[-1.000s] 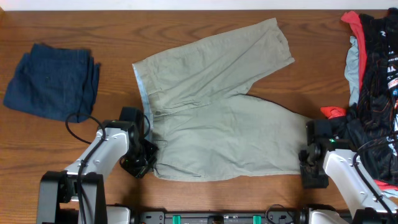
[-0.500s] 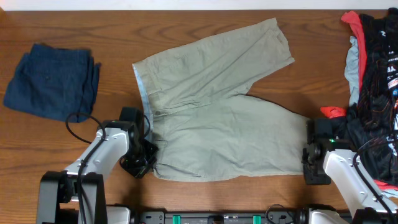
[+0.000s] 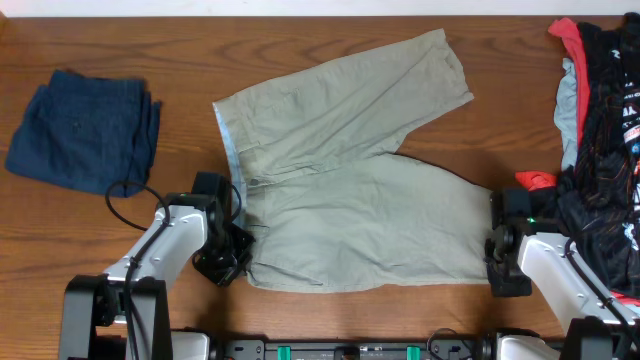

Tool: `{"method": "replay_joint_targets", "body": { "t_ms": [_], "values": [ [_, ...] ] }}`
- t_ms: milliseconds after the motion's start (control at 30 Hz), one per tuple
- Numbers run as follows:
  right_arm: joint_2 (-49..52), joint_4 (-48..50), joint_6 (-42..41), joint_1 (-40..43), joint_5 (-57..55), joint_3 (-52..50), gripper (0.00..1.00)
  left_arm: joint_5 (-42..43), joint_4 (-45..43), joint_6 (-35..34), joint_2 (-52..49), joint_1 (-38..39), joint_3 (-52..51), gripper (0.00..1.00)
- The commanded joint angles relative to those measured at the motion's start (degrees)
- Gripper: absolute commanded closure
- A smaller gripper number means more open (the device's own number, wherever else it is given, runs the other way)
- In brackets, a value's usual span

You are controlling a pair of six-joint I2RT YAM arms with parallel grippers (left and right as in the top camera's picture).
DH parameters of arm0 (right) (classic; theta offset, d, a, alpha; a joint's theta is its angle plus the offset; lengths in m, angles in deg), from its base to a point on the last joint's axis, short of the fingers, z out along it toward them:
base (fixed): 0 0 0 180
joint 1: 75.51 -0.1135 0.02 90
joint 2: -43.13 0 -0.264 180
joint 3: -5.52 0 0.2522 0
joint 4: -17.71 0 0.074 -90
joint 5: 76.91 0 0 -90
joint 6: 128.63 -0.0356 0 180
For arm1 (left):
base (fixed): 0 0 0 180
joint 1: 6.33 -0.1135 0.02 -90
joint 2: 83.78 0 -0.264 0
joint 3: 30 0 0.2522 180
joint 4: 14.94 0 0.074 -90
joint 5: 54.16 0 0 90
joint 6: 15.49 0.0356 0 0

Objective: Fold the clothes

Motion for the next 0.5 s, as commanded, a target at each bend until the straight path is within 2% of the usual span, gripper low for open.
{"method": "replay_joint_targets", "body": {
  "t_ms": [0,167,300,467],
  "values": [
    [1.2,0.1,8.7,0.0,-1.0,-0.7,0.99,-5.2,0.8,1.8,-0.6,-0.6,-1.3,0.94],
    [-0.9,-2.6,27.8,0.0,1.1,4.2,0.99,-5.1,2.3,4.6,1.6,-0.6,-0.6,0.94],
    [-3.1,-7.4,36.0,0.3,2.4,11.9,0.99,-5.1,4.1,7.2,6.4,-0.6,1.0,0.94],
    [-5.1,-14.2,42.2,0.3,3.3,23.3,0.99,-5.2,7.0,10.8,15.4,-0.6,5.1,0.94]
  ]
}}
